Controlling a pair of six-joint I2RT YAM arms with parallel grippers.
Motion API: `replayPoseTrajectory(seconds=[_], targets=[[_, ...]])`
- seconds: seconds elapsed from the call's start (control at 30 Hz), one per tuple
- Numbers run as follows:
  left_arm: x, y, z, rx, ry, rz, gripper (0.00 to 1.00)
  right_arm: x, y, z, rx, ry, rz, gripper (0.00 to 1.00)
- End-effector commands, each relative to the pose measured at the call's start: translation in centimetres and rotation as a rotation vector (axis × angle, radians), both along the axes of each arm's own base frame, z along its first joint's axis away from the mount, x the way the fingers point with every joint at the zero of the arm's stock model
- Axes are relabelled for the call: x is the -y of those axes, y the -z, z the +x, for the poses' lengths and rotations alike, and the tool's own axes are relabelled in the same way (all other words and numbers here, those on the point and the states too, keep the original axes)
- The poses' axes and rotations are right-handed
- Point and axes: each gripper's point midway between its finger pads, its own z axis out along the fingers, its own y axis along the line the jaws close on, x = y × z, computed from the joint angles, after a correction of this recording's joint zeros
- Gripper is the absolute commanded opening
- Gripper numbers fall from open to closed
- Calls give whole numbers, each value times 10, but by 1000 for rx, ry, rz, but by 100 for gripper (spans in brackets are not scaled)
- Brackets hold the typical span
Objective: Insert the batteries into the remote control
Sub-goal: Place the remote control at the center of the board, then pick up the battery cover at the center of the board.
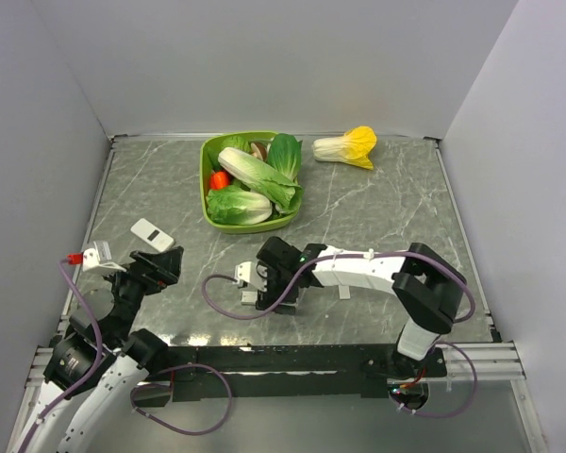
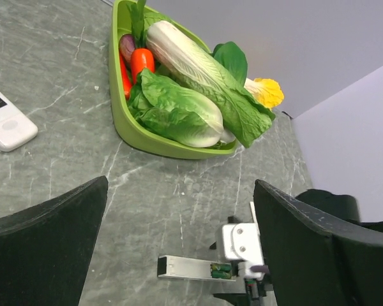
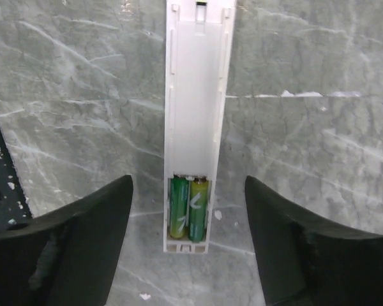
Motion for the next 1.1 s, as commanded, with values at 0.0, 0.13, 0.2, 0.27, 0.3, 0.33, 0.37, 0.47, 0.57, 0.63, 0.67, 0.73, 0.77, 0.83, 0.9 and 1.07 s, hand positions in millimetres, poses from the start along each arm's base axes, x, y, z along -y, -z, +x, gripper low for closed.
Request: replayPoseTrajectory(seconds=[0.0,0.13,0.2,0.27,0.3,0.33,0.37,0.47,0.57,0.63,0.67,0.73,0.77,0.83,0.9,1.07], targets=[[2,-7,1,33,17,26,99,-3,-65,20,68,183,123,89],[0,-7,1,35,9,35,99,28,-103,54,78,520,207,91],[-2,-5,1,31,1,42,99,63,-111,71,107,782,208,91],[-2,-6,1,32,-1,42,99,95,-113,84,140,974,213,92],[-2,-6,1,34,1,41,99,108,-116,84,153,1057,243,94],[-2,-6,1,31,1,45,99,120,-116,88,151,1120,261,98],[-2,-6,1,30,1,45,99,126,-111,84,117,1190,278,100],[-3,-4,2,21,-8,53,99,146,-112,85,66,1319,283,100],[-4,-5,1,22,-11,51,99,170,-93,84,33,1405,159,100],[-4,-5,1,28,-8,49,99,173,-83,82,-23,1420,139,99],[-4,-5,0,29,-8,50,99,178,-75,83,-44,1452,120,98],[-4,-7,0,36,-7,47,100,179,-66,82,-90,1463,99,92],[-4,-6,0,34,-5,48,99,183,-58,83,-107,1478,67,90],[-4,-5,0,32,-5,52,100,180,-51,82,-149,1463,41,84],[-4,-6,0,34,-5,53,99,178,-40,84,-176,1463,17,80],[-3,-6,1,36,1,59,99,179,-15,90,-209,1480,-39,71]])
